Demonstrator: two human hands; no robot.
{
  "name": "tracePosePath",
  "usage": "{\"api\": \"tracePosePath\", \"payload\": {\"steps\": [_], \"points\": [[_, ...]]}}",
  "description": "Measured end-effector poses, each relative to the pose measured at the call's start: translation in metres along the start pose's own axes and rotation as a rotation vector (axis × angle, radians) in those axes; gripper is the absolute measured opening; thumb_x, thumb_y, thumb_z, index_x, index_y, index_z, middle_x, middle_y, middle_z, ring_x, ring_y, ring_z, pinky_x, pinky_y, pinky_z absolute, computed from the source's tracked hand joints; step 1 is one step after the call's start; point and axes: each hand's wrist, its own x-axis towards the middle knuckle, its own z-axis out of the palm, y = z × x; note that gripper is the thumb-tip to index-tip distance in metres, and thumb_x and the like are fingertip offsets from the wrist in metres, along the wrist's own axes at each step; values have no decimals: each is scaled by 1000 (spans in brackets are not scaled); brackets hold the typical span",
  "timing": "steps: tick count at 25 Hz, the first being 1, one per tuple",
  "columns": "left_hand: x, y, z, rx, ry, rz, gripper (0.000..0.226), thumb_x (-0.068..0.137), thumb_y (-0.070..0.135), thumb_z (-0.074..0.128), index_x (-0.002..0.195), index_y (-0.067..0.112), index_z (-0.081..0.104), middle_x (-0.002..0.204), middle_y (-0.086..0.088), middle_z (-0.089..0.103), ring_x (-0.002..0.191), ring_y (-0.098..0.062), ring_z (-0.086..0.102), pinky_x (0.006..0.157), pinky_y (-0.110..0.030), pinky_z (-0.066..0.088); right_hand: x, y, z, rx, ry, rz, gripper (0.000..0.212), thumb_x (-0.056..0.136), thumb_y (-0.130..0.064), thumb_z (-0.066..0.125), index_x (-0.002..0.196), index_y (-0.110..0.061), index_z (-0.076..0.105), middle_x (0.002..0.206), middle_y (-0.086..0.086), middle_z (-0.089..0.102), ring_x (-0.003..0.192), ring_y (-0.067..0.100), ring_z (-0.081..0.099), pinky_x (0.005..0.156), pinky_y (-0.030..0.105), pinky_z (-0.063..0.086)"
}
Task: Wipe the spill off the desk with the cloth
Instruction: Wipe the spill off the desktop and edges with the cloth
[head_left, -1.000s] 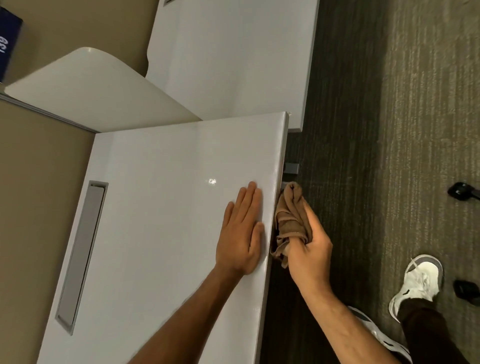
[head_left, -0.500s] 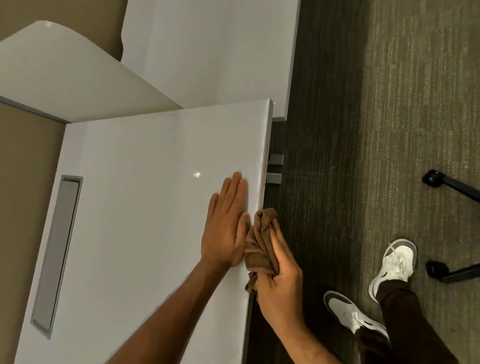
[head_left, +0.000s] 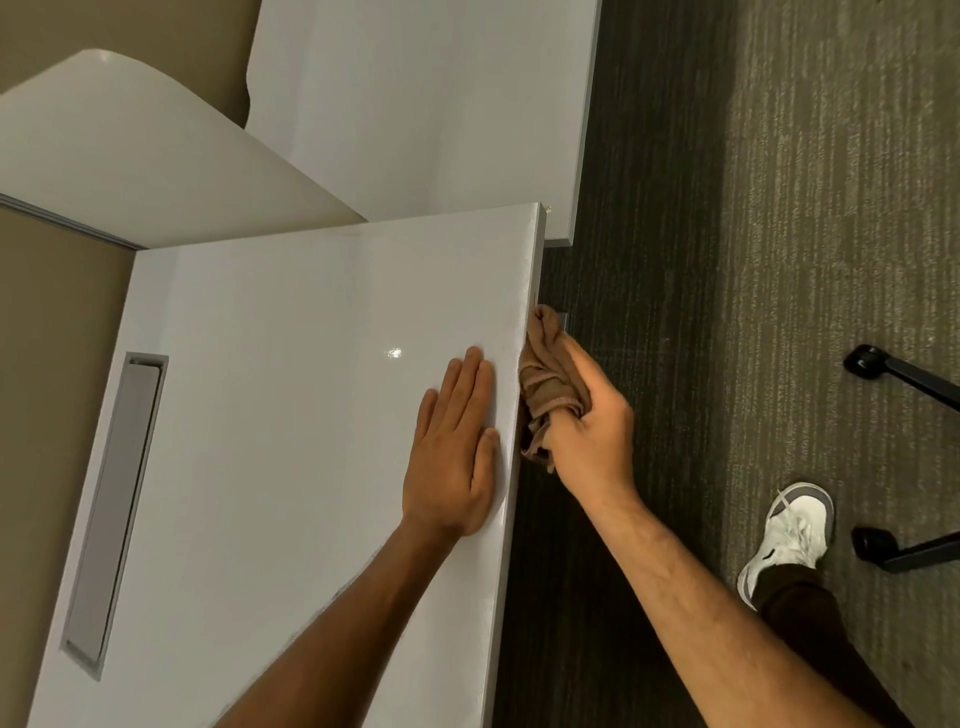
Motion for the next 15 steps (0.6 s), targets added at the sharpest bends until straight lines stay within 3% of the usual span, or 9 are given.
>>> {"api": "tracePosePath", "payload": {"steps": [3, 5, 7, 10, 15], "points": [[0, 1, -1, -1, -4, -1, 63, 108, 33, 23, 167, 15, 15, 177, 1, 8, 164, -15, 3, 133, -44, 6, -14, 2, -12, 162, 185, 2, 50, 96, -3, 60, 142, -23, 55, 130, -6, 67, 117, 6, 65, 94, 29, 58], [1, 0, 0, 1, -5, 1, 63, 107, 34, 22, 167, 15, 15, 177, 1, 8, 164, -15, 3, 133, -42, 5, -30, 5, -14, 190, 212, 22, 51, 96, -5, 60, 142, -27, 55, 131, -8, 67, 116, 6, 66, 90, 24, 58], [0, 1, 0, 2, -7, -1, 63, 107, 34, 22, 167, 16, 15, 177, 1, 7, 164, -14, 2, 133, -40, 3, -52, 7, -4, 158, 111, 57, 59, 95, 1, 59, 144, -30, 52, 137, -11, 63, 122, 6, 62, 97, 26, 55], [1, 1, 1, -9, -19, -7, 63, 108, 35, 23, 168, 19, 14, 177, 4, 5, 164, -14, 2, 133, -39, 2, -70, 11, 14, 11, -14, 50, 71, 92, 7, 60, 152, -26, 41, 155, -10, 46, 143, 2, 40, 116, 35, 40], [1, 0, 2, 18, -8, -5, 63, 107, 34, 24, 168, 19, 14, 177, 4, 6, 164, -13, 2, 133, -37, 1, -18, 4, 9, -146, -19, 28, 71, 92, 5, 59, 151, -31, 39, 156, -11, 42, 144, 5, 38, 119, 42, 36]]}}
